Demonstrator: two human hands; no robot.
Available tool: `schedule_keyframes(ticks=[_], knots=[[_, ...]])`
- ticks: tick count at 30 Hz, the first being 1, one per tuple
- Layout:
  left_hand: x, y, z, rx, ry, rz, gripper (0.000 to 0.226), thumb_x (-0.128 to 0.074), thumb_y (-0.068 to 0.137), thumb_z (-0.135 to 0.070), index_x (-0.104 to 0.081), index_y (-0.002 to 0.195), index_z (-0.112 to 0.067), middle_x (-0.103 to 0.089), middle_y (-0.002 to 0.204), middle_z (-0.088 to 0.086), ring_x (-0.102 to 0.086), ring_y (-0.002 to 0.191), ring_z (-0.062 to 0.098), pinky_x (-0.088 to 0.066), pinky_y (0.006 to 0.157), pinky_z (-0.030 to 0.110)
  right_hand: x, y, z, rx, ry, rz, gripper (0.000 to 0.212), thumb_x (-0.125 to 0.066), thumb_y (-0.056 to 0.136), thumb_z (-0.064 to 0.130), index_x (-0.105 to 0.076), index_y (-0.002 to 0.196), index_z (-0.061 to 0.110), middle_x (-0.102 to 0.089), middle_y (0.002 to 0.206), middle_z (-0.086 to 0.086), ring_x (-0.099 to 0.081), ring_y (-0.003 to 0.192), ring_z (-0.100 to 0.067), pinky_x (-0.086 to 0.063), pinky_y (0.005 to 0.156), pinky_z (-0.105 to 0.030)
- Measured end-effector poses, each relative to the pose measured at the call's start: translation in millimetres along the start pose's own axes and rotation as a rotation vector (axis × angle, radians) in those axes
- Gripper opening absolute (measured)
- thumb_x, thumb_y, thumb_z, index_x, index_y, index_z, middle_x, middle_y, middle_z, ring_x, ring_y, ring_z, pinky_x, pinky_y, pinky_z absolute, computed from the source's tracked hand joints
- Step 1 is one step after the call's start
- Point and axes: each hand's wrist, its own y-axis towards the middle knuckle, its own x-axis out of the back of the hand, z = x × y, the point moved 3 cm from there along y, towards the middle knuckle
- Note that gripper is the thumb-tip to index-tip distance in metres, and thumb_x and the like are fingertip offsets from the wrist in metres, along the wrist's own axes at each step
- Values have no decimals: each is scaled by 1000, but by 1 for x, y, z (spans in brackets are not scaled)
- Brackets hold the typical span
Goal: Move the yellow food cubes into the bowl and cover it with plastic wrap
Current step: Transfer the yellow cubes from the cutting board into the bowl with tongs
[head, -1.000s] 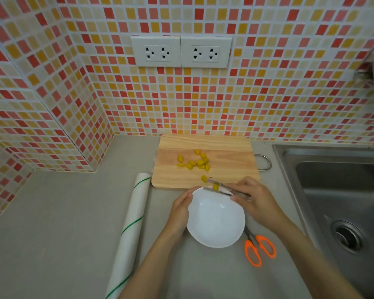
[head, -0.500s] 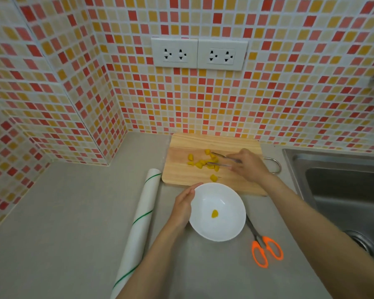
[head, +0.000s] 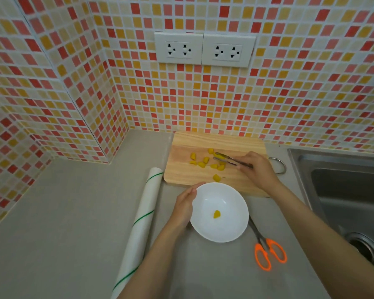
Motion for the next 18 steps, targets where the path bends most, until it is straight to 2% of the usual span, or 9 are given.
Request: schedule_keyframes(ticks=[4, 9, 11, 13, 14, 16, 18], knots=[[-3, -1, -2, 10, -24, -3, 25, -42, 96, -9, -64, 108, -11, -67, 104, 2, -65, 89, 7, -52, 71, 13, 17, -49, 30, 57, 155, 56, 30, -65, 84, 11, -66, 115, 13, -57, 84, -4, -56, 78, -17, -42, 69, -24], [-2, -1, -2, 37, -56, -2, 26, -44, 95, -10, -65, 111, -8, -71, 97, -3, -67, 86, 9, -53, 71, 18, 21, -87, 40, 13, 133, 286, 40, -69, 81, 17, -62, 119, 26, -57, 89, -3, -55, 82, -7, -38, 69, -6], [-2, -2, -3, 31, -50, -6, 27, -44, 96, -10, -64, 112, -7, -71, 96, -5, -68, 83, 4, -52, 69, 15, 26, -83, 36, -3, 123, 245, 43, -70, 80, 17, -60, 121, 26, -55, 87, -4, -53, 79, -6, -37, 69, -4], [-2, -2, -4, 32, -31, -17, 25, -43, 96, -12, -65, 108, -14, -69, 98, -7, -67, 85, 3, -52, 68, 15, 31, -70, 29, -7, 93, 126, 40, -69, 81, 16, -61, 120, 24, -54, 83, -3, -51, 74, -4, -37, 66, -5], [-2, -2, -4, 33, -23, -21, 25, -43, 97, -13, -65, 106, -17, -68, 101, -6, -66, 88, 5, -52, 70, 17, 32, -62, 24, -20, 74, 66, 37, -68, 82, 15, -63, 118, 22, -55, 81, -3, -50, 71, -4, -37, 65, -8], [-2, -3, -5, 40, -15, -21, 24, -42, 97, -14, -65, 104, -21, -67, 105, -3, -64, 93, 10, -51, 74, 22, 30, -43, 14, -73, 32, -30, 26, -67, 82, 14, -70, 107, 16, -61, 74, -9, -51, 67, -15, -37, 61, -24], [-2, -4, -5, 51, -19, -23, 24, -43, 97, -15, -65, 105, -21, -66, 109, 1, -63, 96, 13, -51, 78, 26, 20, -26, 4, -166, 5, -51, 12, -66, 82, 15, -73, 91, 11, -62, 67, -13, -52, 64, -24, -33, 54, -29]])
